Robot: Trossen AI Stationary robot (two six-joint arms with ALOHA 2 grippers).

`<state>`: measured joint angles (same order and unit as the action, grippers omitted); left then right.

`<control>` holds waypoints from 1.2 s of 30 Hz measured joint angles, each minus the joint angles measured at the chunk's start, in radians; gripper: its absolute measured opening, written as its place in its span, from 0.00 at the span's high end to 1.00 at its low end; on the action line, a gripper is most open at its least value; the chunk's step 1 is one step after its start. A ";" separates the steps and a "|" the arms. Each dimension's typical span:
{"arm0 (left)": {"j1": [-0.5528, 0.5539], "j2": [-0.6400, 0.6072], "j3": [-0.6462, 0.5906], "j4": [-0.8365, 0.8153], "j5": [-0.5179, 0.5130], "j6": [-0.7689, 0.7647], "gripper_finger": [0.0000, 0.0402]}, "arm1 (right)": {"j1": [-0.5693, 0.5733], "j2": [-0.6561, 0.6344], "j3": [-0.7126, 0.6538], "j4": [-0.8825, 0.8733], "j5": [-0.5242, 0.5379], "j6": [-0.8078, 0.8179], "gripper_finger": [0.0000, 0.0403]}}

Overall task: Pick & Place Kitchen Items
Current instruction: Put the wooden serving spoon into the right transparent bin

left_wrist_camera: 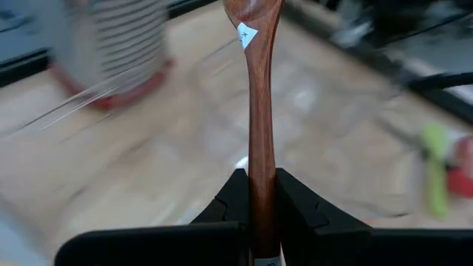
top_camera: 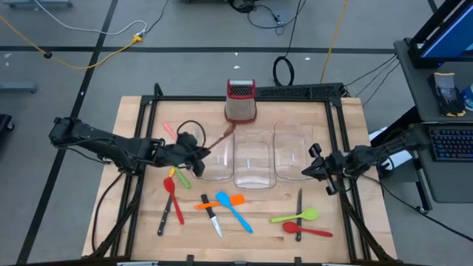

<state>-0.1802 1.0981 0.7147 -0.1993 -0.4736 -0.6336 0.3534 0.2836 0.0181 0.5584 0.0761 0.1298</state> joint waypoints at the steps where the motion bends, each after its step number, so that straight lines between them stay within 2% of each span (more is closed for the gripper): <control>1: 0.000 0.000 0.000 0.033 0.020 0.017 0.93 | 0.000 0.028 -0.001 0.039 -0.001 0.015 0.99; 8: 0.000 0.016 0.000 0.229 0.162 0.116 0.93 | 0.000 0.264 0.007 0.291 -0.054 0.042 0.99; 10: 0.000 0.019 0.000 0.283 0.196 0.135 0.93 | 0.000 0.333 0.027 0.332 -0.057 0.040 0.99; 14: -0.004 0.038 -0.001 0.338 0.245 0.165 0.93 | 0.000 0.479 0.091 0.352 -0.134 0.015 0.99; 17: -0.006 0.056 0.003 0.411 0.264 0.177 0.93 | 0.000 0.587 0.166 0.398 -0.158 -0.038 0.99; 21: -0.019 0.067 -0.002 0.421 0.280 0.185 0.93 | 0.000 0.727 0.246 0.403 -0.151 -0.115 0.99; 27: -0.037 0.079 -0.002 0.469 0.336 0.208 0.93 | 0.000 0.878 0.354 0.419 -0.153 -0.309 0.99; 32: -0.053 0.080 0.000 0.531 0.423 0.267 0.93 | 0.000 0.959 0.399 0.445 -0.151 -0.416 0.99; 36: -0.066 0.077 0.000 0.567 0.446 0.295 0.93 | 0.000 1.000 0.403 0.473 -0.150 -0.487 0.99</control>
<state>-0.2466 1.1750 0.7143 0.3681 -0.0276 -0.3389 0.3534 1.2835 0.4214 1.0313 -0.0738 -0.3575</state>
